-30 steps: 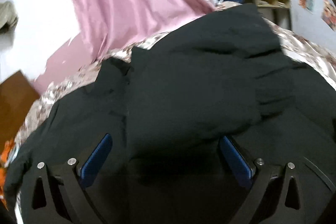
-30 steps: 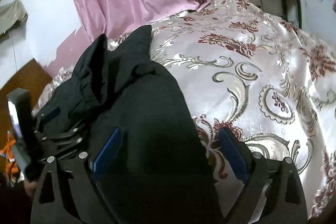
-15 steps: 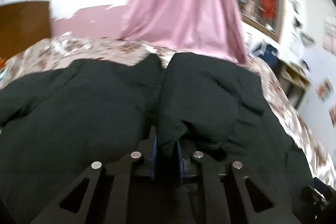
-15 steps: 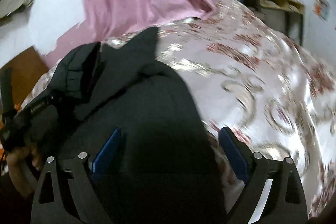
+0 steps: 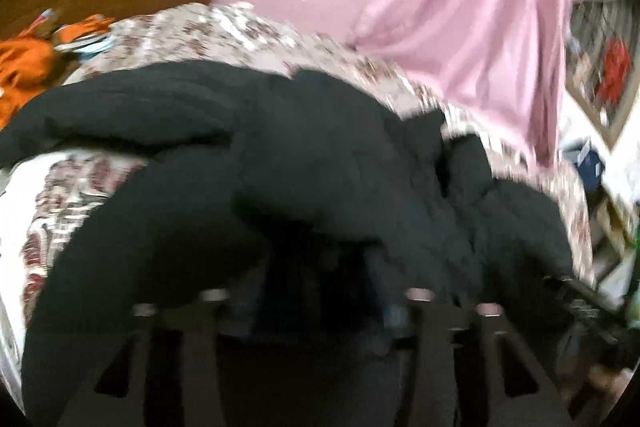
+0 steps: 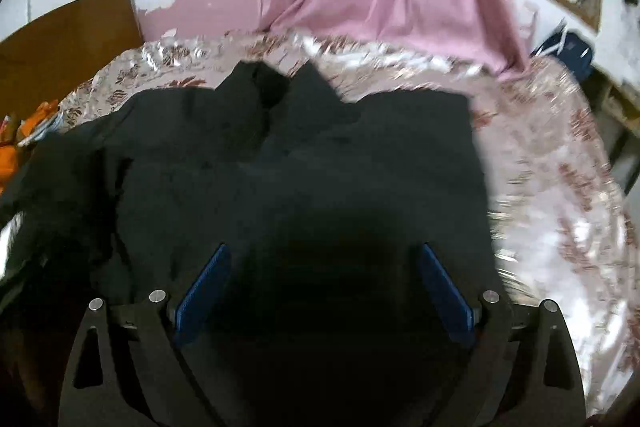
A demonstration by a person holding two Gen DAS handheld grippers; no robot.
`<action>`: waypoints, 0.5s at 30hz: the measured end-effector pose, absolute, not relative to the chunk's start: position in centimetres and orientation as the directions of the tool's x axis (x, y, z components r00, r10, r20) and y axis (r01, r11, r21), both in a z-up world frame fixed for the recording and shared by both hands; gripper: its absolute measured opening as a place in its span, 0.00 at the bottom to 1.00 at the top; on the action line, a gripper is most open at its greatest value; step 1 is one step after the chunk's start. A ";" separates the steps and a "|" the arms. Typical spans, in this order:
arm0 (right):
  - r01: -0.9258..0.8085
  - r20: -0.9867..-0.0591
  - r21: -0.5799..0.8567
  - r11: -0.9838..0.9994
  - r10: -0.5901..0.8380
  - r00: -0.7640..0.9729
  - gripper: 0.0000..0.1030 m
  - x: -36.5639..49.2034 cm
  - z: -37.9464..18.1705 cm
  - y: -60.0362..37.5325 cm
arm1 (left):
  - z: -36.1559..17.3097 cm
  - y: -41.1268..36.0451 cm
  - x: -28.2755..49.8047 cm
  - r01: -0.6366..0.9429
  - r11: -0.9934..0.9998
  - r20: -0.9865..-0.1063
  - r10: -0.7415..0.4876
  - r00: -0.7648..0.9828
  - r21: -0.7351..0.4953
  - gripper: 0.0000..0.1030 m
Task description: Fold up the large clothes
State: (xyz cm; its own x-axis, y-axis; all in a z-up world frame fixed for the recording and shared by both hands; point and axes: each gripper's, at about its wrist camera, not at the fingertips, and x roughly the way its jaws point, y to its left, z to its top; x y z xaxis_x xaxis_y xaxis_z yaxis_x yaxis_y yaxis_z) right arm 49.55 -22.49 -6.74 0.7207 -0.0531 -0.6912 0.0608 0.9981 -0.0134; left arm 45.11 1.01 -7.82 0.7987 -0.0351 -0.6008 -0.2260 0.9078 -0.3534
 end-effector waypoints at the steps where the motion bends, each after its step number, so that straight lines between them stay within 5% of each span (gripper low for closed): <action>1: 0.047 -0.700 0.012 0.999 -0.025 0.714 0.89 50.9 -7.0 -22.1 | -7.6 1.8 44.6 -0.252 0.888 -0.568 -0.013 0.823 -0.385 0.74; 10: -0.171 -0.788 -0.249 0.953 -0.096 0.608 0.96 56.0 -14.4 -12.9 | -7.7 4.2 43.2 -0.375 0.795 -0.517 0.090 0.851 -0.478 0.89; 15: -0.149 -0.775 -0.252 0.956 -0.107 0.623 0.98 55.4 -16.0 -12.5 | -7.9 4.7 43.2 -0.371 0.778 -0.512 0.075 0.856 -0.508 0.92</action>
State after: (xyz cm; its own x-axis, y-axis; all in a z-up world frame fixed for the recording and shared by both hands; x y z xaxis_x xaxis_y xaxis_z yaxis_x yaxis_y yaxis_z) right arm 55.40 -12.53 -16.04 0.6234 -0.1072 -0.7745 -0.1486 0.9563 -0.2519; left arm 43.16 4.67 -7.90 0.8560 0.0747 -0.5116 -0.3712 0.7775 -0.5076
